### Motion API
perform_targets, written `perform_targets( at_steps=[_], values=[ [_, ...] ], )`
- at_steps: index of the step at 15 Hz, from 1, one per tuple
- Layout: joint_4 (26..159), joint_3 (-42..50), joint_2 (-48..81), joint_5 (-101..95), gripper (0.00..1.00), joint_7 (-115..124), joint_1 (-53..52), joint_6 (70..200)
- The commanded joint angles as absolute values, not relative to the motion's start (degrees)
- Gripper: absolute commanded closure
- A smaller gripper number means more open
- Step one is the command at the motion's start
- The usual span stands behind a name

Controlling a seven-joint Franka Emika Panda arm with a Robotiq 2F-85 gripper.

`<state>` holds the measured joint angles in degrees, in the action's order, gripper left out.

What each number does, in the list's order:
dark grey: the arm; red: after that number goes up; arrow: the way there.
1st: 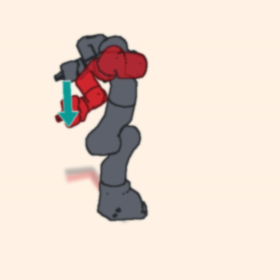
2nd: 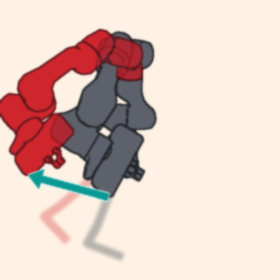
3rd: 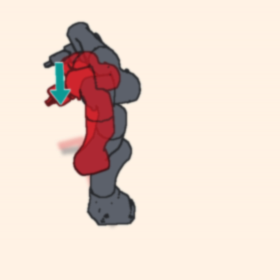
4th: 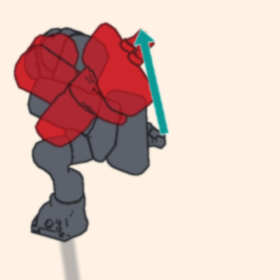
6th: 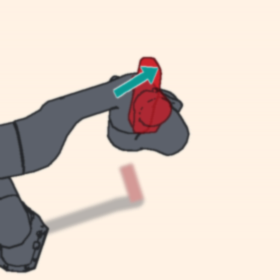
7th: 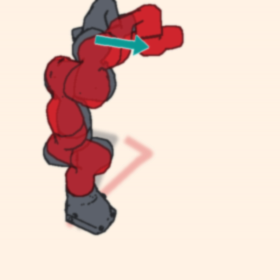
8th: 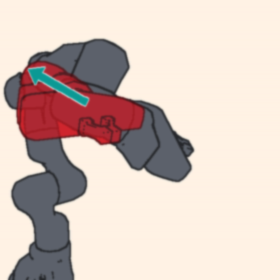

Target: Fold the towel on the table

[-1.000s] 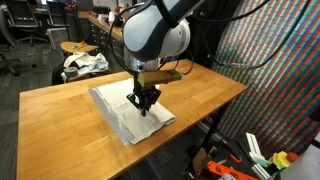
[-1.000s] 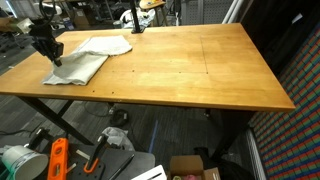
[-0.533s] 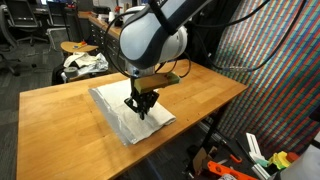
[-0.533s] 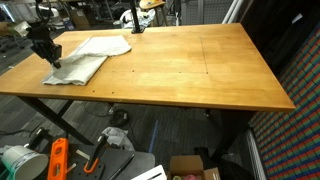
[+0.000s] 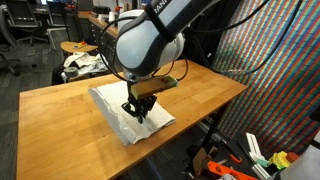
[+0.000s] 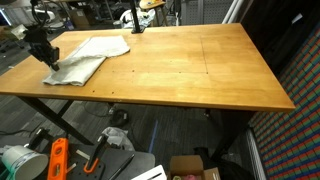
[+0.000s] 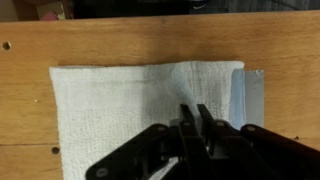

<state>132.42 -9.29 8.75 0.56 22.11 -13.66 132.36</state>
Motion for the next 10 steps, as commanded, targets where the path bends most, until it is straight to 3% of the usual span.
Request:
perform_targets(
  at_steps=[1,10],
  values=[
    [132.50,-9.70,8.63,-0.92,0.87,23.90,-14.36,133.67],
    [133.06,-9.15,8.36,-2.45,0.87,25.95,-14.47,136.24]
  ],
)
